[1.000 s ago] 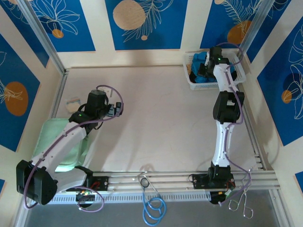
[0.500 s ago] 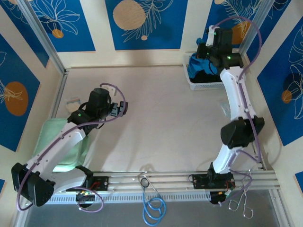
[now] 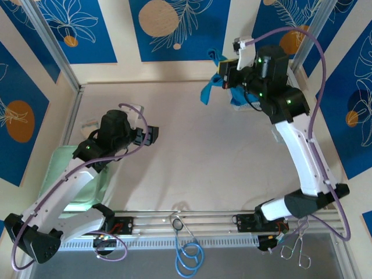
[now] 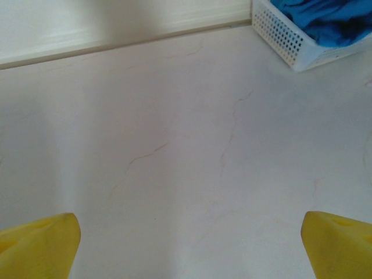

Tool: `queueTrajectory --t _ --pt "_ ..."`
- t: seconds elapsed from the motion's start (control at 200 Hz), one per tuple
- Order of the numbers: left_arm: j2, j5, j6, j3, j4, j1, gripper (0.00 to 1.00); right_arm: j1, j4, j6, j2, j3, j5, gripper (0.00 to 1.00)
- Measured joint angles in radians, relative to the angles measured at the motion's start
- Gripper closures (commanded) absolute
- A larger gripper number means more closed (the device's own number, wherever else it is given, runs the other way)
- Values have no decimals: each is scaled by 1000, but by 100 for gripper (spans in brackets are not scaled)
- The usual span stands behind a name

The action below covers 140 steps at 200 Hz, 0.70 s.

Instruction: Fold and stack the t-shirts

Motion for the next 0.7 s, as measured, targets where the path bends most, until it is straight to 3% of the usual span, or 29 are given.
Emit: queueTrajectory --t 0.185,0.485,0.7 --pt "-34 18 0 1 -11 -8 3 105 34 87 -72 -108 -27 100" --pt "-117 -2 8 51 -101 -10 2 311 108 274 -64 -330 -39 100" --pt "-165 -35 13 74 -148 -10 1 376 157 394 -50 -396 -46 100"
